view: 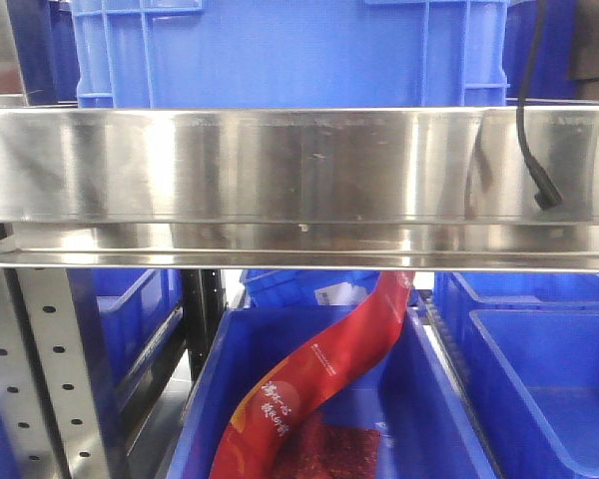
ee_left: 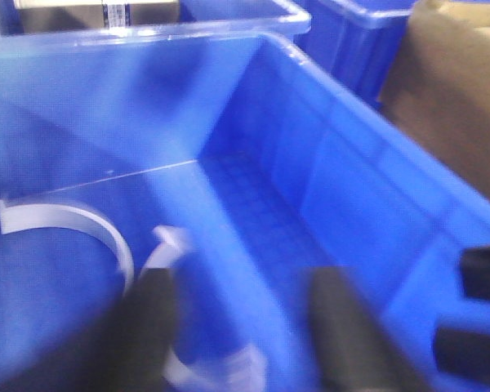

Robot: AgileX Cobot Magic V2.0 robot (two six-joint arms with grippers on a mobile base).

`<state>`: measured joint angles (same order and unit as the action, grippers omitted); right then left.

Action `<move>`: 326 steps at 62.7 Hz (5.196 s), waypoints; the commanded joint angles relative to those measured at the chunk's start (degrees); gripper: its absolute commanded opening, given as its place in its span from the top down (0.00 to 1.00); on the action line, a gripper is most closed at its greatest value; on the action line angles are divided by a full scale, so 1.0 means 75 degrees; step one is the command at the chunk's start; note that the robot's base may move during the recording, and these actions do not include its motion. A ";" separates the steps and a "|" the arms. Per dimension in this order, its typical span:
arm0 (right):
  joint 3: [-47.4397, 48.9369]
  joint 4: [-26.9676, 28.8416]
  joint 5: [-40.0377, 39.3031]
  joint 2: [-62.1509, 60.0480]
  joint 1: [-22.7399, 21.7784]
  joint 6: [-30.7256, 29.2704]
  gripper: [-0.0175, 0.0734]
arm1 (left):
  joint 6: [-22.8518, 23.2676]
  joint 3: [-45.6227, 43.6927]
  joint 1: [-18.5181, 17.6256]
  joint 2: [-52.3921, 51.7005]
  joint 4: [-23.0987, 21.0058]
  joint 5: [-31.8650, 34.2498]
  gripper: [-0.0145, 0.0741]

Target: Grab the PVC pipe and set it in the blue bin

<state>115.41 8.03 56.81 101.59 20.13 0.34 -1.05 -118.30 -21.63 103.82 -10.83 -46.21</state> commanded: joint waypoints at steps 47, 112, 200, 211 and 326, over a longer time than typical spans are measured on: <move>0.0065 0.0208 -0.0566 -0.2003 -0.0009 -0.0211 0.99 | -0.0027 0.0065 -0.0689 -0.1584 -0.0025 -0.0068 0.96; -0.5911 0.0349 -0.5231 -0.4243 -0.0009 -0.0725 0.99 | -0.0027 0.5974 -0.0532 -0.4339 0.0269 0.3441 0.96; -1.0625 0.1079 -0.6219 -0.9685 -0.1214 -0.0709 0.99 | -0.0027 1.0966 0.1578 -1.0659 -0.0336 0.4686 0.96; -1.0706 0.1093 -0.6200 -0.9766 -0.1214 -0.0709 0.99 | -0.0027 1.0966 0.1578 -1.0659 -0.0336 0.4686 0.96; -1.5388 -0.0228 -0.7437 -1.3545 -0.3678 -0.0709 0.99 | -0.0027 1.0966 0.1578 -1.0661 -0.0336 0.4700 0.96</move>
<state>0.17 6.09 2.39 0.19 -7.14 -4.73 -1.27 -36.04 -9.97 24.14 -12.97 -12.07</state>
